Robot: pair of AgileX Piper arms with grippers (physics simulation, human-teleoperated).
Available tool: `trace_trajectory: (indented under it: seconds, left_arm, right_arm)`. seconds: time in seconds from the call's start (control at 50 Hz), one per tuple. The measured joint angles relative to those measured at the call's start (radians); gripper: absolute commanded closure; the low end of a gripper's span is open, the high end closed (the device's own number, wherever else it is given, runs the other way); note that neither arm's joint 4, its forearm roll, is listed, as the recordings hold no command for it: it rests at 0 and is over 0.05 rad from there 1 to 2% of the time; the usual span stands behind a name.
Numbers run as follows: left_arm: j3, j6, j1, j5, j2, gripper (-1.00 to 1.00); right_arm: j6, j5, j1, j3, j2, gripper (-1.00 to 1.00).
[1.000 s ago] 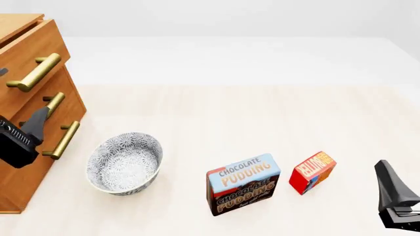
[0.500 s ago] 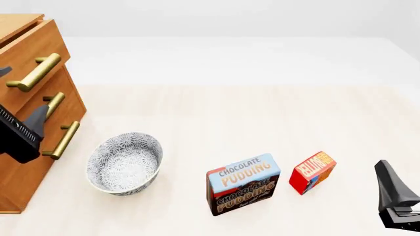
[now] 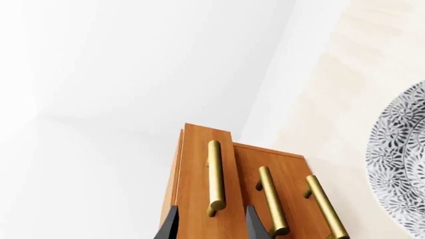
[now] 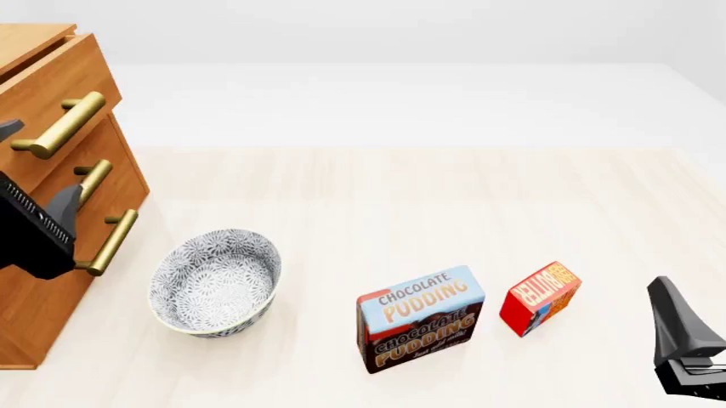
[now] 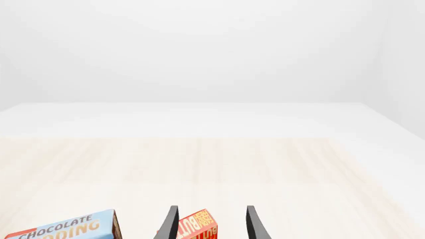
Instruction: Put the butter at the back in the top drawer of the cabinet and close it.
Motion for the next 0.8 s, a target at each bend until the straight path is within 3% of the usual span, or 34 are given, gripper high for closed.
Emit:
trace_trajectory:
  seconds: [0.8]
  left_arm:
    - [-0.03, -0.018, 0.052, 0.006, 0.042, -1.0]
  right_arm:
    - [0.0, 0.0, 0.0, 0.0, 0.0, -1.0]
